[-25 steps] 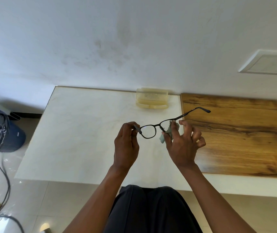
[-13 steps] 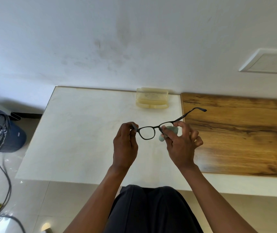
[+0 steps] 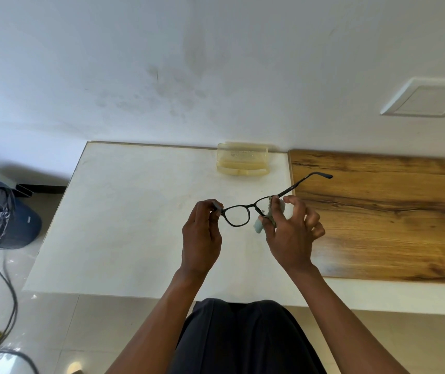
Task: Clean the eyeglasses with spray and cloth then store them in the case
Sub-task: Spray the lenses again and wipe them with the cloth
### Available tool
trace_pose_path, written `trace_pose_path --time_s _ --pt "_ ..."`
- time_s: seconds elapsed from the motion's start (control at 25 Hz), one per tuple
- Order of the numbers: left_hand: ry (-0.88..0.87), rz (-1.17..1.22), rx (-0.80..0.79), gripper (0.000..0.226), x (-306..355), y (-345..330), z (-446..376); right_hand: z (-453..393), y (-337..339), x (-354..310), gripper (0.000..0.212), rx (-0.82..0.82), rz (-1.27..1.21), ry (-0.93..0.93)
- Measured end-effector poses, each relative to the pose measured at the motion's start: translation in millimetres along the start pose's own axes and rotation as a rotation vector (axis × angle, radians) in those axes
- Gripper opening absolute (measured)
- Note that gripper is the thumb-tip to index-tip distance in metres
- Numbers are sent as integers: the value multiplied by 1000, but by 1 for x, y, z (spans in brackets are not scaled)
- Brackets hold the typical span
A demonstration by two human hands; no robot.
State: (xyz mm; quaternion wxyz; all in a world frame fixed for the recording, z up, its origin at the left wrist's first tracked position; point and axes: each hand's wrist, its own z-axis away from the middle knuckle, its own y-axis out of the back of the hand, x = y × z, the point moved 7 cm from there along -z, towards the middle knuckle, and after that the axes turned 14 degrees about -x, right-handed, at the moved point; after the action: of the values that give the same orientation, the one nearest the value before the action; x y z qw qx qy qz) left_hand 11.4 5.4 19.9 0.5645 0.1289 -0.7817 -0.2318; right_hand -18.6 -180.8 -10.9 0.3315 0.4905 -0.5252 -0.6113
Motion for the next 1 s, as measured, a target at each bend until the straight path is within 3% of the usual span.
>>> trace_pose_path --time_s 0.16,0.36,0.6,0.88,1.0 --pt "4 -7 0 16 -3 1 -1 -3 -7 -5 43 -83 -102 36" --pt "28 17 33 17 -7 4 -1 1 -1 -7 33 39 -169 105" --pt "44 31 26 17 -12 5 2 9 7 -4 29 183 -27 76" --pt "21 23 6 17 -12 6 0 1 -6 -11 43 -56 -71 68" --pt "18 13 14 17 -13 7 0 3 -3 -15 43 -27 -103 184"
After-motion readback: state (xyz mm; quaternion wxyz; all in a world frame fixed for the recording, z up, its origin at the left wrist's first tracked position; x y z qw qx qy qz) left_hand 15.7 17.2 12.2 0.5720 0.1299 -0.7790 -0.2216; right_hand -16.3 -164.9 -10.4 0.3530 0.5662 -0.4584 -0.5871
